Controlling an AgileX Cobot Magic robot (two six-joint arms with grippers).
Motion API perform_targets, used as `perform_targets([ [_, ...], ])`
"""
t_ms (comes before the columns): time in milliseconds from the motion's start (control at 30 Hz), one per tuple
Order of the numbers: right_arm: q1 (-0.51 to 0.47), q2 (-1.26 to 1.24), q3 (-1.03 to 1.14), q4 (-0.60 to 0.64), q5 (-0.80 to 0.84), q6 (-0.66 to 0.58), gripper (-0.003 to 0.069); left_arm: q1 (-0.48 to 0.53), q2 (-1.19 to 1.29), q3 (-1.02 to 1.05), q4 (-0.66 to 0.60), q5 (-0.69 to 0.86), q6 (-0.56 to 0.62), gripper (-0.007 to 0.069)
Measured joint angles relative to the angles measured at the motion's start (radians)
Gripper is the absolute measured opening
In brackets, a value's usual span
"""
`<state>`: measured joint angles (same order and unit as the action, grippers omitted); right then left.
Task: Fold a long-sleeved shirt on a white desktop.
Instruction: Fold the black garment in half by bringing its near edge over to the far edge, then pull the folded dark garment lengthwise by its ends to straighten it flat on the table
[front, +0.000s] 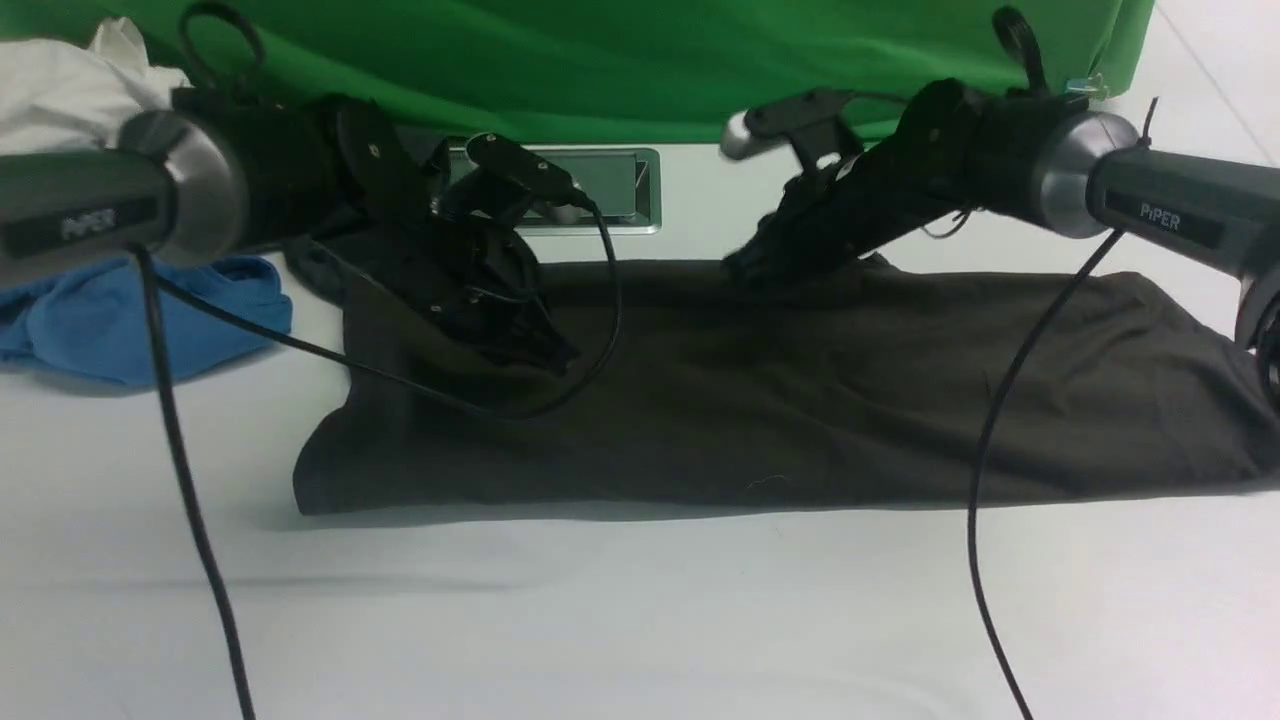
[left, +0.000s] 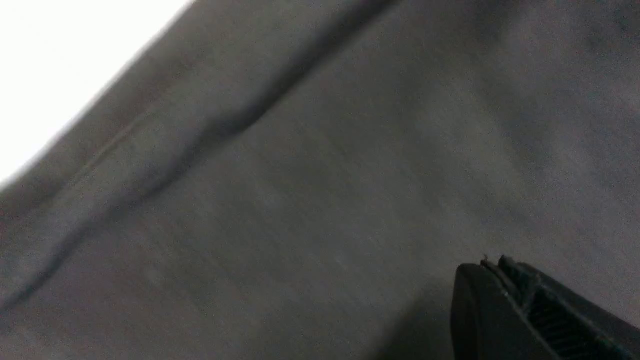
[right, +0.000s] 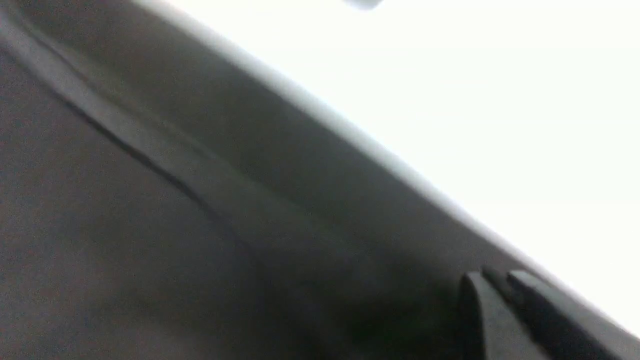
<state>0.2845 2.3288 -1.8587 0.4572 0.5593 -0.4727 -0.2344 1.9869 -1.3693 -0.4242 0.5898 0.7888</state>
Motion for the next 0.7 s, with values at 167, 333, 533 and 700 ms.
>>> perform_targets([
  [167,-0.064,-0.033,-0.012,-0.009,0.013,0.014,0.0074,0.0,0.065,-0.041,-0.017,-0.113,0.041,0.0018],
  [333,-0.144,-0.188,0.021,-0.115,0.243,0.072,0.0074,0.0,0.185,-0.192,-0.015,-0.109,0.066,0.0018],
  [533,-0.305,-0.429,0.29,-0.41,0.402,0.272,0.0096,0.014,0.221,-0.37,0.009,0.104,0.022,0.0018],
  [700,-0.497,-0.476,0.44,-0.356,0.379,0.301,0.0346,0.014,0.113,-0.391,0.006,0.19,-0.015,0.0018],
])
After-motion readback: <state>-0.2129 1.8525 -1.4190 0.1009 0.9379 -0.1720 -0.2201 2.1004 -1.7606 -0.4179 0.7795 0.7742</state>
